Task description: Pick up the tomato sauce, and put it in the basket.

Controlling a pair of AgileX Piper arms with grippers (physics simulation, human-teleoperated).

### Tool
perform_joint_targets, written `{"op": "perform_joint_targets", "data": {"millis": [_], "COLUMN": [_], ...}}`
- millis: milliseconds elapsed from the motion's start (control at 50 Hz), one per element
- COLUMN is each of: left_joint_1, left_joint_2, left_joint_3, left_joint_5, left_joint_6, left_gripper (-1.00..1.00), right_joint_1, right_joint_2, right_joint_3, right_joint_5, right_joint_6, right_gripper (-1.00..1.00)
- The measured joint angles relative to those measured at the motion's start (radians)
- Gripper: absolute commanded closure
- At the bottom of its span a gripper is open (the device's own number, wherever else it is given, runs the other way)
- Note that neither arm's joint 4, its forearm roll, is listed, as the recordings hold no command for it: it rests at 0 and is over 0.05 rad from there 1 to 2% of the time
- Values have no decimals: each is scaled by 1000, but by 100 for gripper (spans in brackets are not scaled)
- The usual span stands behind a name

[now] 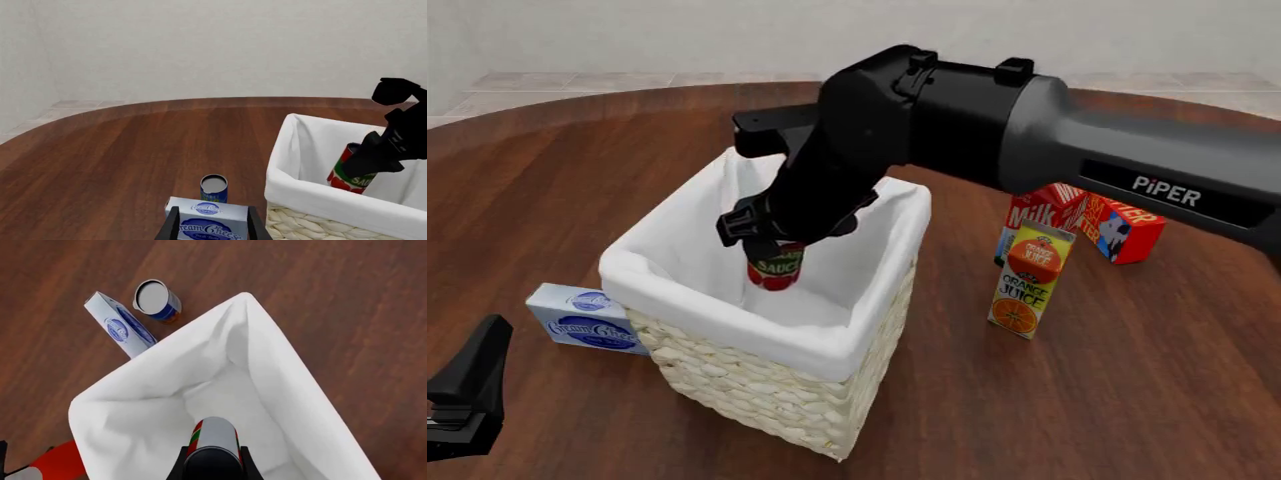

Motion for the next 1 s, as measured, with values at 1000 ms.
{"op": "perform_joint_targets", "data": {"millis": [1000], "left_joint_1": [0], "left_joint_2": [0], "left_joint_3": [0], "left_joint_5": [0], "left_joint_6": [0], "left_gripper": [-100], "right_joint_1": [-13], "right_joint_2": [72], "right_joint_3": [6], "right_joint_5": [-46], "right_joint_6": [17], "right_gripper": [100]}}
